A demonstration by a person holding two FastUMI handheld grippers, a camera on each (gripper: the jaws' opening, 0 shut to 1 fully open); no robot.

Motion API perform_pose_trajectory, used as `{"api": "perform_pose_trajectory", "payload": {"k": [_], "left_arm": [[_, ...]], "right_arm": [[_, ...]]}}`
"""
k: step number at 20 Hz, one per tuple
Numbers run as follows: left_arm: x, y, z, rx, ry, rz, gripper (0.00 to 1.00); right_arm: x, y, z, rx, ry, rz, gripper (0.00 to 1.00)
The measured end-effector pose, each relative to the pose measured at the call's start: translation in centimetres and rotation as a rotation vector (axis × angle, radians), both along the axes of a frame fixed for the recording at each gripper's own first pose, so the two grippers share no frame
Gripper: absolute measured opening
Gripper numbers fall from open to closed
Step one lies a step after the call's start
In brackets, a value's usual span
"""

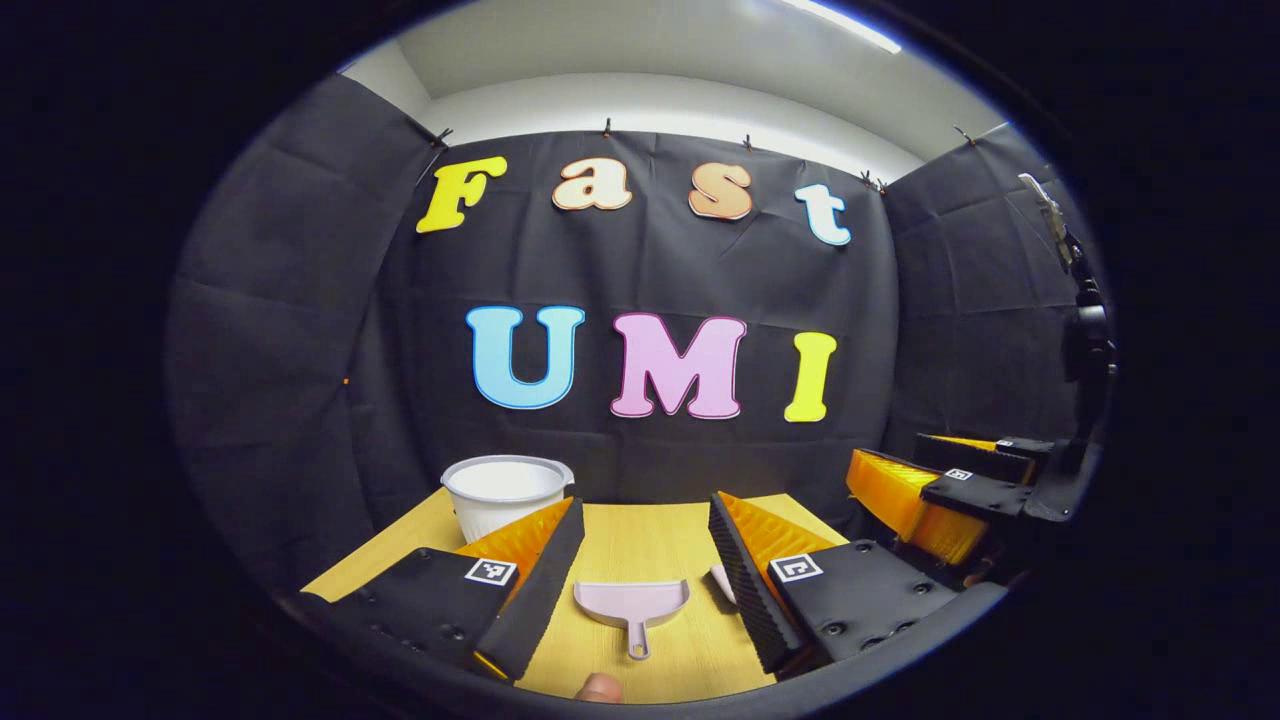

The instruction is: Pick up the small broom and dustpan from the desktop, sweep the trash into the dustpan with the broom, and then empty the trash into the garbage bin.

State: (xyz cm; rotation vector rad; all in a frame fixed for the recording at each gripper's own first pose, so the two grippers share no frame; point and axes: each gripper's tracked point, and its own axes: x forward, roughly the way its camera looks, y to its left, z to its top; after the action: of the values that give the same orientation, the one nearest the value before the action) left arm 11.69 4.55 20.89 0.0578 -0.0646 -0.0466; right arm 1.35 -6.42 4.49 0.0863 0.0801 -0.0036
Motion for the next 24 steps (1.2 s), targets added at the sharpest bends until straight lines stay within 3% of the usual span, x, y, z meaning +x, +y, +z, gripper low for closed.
{"api": "perform_pose_trajectory", "payload": {"k": [2, 3, 7, 8, 9, 12, 13, 14, 24], "left_arm": [[-0.1, 0.4, 0.2, 0.004, -0.004, 0.012, 0.75], [0.0, 0.5, 0.3, 0.003, -0.007, 0.015, 0.72], [-0.3, 0.7, 0.4, -0.004, 0.002, 0.031, 0.77], [-0.3, 0.8, 0.3, -0.004, 0.006, 0.038, 0.75], [-0.2, 0.9, 0.1, -0.005, 0.012, 0.044, 0.75], [-0.3, 0.7, -0.1, -0.021, 0.026, 0.049, 0.77], [-0.4, 0.7, -0.1, -0.025, 0.03, 0.05, 0.75], [-0.4, 0.6, -0.1, -0.026, 0.031, 0.048, 0.72], [-0.2, 0.4, -1.1, -0.012, 0.041, 0.039, 0.75]], "right_arm": [[-0.2, 0.2, 0.2, -0.004, -0.013, 0.001, 0.89], [-0.3, 0.2, 0.1, -0.012, -0.017, -0.001, 0.96], [-0.5, 0.5, -0.2, -0.023, -0.018, -0.002, 0.96], [-0.6, 0.3, 0.1, -0.022, -0.029, -0.01, 0.89], [-0.6, 0.1, 0.3, -0.023, -0.041, -0.018, 0.96], [-0.6, -0.5, 0.0, -0.047, -0.045, -0.036, 0.96], [-0.6, -0.6, -0.1, -0.044, -0.041, -0.037, 0.89], [-0.6, -0.6, -0.2, -0.037, -0.039, -0.037, 0.96], [-0.4, -0.8, -0.4, -0.046, -0.046, -0.042, 0.96]]}}
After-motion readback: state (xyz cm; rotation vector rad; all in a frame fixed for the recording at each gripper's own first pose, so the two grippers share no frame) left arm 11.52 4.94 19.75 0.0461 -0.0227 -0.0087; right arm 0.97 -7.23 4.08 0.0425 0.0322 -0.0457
